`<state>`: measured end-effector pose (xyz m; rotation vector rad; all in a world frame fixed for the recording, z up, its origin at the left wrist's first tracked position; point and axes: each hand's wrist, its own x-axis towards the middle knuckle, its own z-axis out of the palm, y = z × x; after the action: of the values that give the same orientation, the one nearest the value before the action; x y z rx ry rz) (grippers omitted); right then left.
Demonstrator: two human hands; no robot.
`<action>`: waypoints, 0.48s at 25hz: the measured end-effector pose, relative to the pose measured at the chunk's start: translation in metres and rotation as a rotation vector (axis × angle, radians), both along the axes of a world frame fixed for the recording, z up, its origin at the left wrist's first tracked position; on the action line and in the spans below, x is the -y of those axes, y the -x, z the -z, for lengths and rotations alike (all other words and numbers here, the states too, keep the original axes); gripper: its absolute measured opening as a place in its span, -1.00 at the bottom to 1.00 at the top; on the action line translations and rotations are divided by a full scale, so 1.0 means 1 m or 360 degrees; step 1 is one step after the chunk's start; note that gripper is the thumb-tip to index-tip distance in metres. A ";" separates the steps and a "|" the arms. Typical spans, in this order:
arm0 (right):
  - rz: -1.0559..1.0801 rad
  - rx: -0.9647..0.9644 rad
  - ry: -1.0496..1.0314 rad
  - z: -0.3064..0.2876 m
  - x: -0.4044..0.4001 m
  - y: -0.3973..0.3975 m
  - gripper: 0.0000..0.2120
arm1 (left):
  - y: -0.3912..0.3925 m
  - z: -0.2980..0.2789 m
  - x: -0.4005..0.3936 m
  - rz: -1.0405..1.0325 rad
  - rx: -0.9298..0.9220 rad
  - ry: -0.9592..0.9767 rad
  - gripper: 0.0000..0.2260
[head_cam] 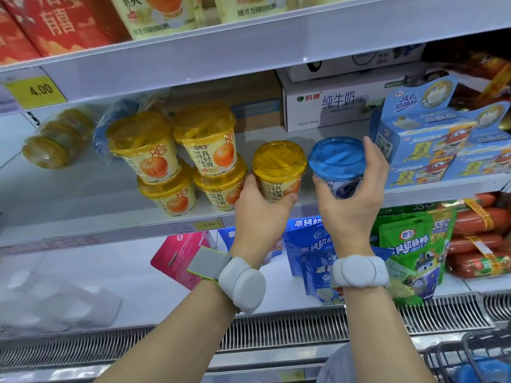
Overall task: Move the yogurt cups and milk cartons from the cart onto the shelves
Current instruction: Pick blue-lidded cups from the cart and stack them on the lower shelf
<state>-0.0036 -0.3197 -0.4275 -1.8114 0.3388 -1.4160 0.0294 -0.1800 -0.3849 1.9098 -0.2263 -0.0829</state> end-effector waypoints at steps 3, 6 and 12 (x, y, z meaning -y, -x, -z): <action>-0.0006 0.0030 -0.0017 -0.003 -0.001 0.000 -0.25 | -0.001 -0.010 -0.009 0.0033 0.0096 -0.0261 -0.65; 0.0004 0.0044 -0.0040 -0.004 -0.006 0.002 -0.26 | -0.004 -0.017 -0.021 -0.0041 0.0320 -0.0523 -0.83; 0.0005 0.0105 -0.0089 -0.008 -0.007 0.002 -0.27 | 0.008 -0.022 -0.026 0.0116 0.1012 -0.0465 -0.92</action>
<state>-0.0059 -0.3129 -0.4191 -1.7161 0.3439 -1.4507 0.0215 -0.1536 -0.3625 2.1708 -0.7441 0.4731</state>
